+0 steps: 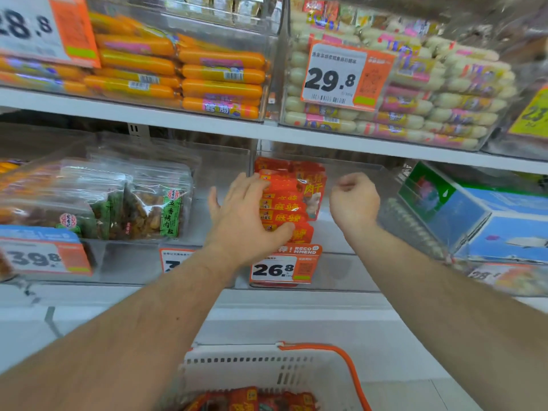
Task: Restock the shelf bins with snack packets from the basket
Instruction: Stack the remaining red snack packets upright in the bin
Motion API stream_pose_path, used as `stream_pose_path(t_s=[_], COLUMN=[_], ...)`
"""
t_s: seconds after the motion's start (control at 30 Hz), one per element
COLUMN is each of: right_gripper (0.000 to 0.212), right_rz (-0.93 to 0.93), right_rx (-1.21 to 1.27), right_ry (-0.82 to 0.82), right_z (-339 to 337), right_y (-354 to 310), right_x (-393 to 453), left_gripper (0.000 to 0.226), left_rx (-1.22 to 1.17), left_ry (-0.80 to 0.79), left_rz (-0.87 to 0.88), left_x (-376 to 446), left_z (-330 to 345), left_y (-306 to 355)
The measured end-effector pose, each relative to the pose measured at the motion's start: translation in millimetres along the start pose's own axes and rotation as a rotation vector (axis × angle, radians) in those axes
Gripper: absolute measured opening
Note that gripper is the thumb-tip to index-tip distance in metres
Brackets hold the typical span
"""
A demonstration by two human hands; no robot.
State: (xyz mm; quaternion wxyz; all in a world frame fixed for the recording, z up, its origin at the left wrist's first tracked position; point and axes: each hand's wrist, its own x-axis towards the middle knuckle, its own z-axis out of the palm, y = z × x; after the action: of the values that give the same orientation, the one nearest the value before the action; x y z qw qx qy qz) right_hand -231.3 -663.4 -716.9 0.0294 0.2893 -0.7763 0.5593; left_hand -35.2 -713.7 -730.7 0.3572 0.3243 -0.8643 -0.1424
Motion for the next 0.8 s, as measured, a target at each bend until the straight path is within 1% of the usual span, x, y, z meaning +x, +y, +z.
stream_pose_path(t_s=[0.03,0.07,0.1,0.13,0.17,0.2,0.27,0.3,0.37,0.4,0.43,0.47,0.5,0.57,0.6,0.67,0.7,0.73,0.77,0.8], right_gripper=[0.011,0.008,0.010,0.017,0.023,0.026,0.025,0.026,0.029,0.027,0.026,0.025,0.022,0.011,0.011,0.014,0.031,0.063,0.085,0.094], right_rz=[-0.154,-0.295,-0.394,-0.449,-0.464,-0.448,-0.367,-0.324,-0.277,-0.294,-0.320,-0.341,-0.315,-0.181,-0.118,0.013,0.078,0.152,0.213,0.208], right_rx=[0.058,0.112,0.149,0.167,0.183,0.202,0.210,0.177,0.023,-0.085,-0.222,-0.364,-0.507,-0.729,-0.792,-0.840,-0.865,-0.925,-0.998,-1.071], right_ry=[0.065,0.098,0.089,0.054,0.005,-0.054,-0.177,-0.246,-0.434,-0.559,-0.691,-0.819,-0.937,-1.121,-1.179,-1.234,-1.244,-1.271,-1.301,-1.299], right_z=[-10,-19,-26,-29,-30,-29,-21,-16,-5,0,5,8,11,10,7,1,-1,-3,-6,-7], right_y=[-6,-8,-6,0,9,19,39,50,79,94,110,125,142,165,178,201,213,222,226,231], right_x=[-18,-39,-60,-81,-100,-119,-155,-169,-194,-204,-213,-222,-230,-249,-260,-282,-292,-303,-313,-320], left_gripper=[0.077,0.068,0.059,0.051,0.045,0.042,0.038,0.036,0.031,0.029,0.026,0.024,0.021,0.018,0.015,0.013,0.016,0.017,0.017,0.018], left_rx=[0.061,0.117,0.154,0.166,0.158,0.149,0.180,0.224,0.344,0.378,0.396,0.394,0.383,0.371,0.366,0.374,0.377,0.370,0.359,0.353], left_ry=[0.060,0.150,0.237,0.291,0.285,0.227,0.023,-0.130,-0.505,-0.655,-0.774,-0.855,-0.905,-0.976,-1.001,-1.019,-1.025,-1.026,-1.024,-1.026], left_rz=[0.046,0.114,0.188,0.258,0.310,0.345,0.393,0.391,0.307,0.260,0.225,0.207,0.205,0.209,0.214,0.247,0.253,0.253,0.250,0.246], left_x=[-4,-12,-26,-44,-64,-85,-121,-132,-149,-154,-160,-166,-172,-185,-189,-194,-195,-195,-196,-196], left_z=[-7,-12,-16,-17,-15,-10,-3,-1,-1,-1,1,4,7,14,17,21,22,22,22,22], left_y=[2,3,4,4,1,-3,-14,-20,-29,-33,-37,-39,-41,-44,-44,-44,-42,-41,-40,-39])
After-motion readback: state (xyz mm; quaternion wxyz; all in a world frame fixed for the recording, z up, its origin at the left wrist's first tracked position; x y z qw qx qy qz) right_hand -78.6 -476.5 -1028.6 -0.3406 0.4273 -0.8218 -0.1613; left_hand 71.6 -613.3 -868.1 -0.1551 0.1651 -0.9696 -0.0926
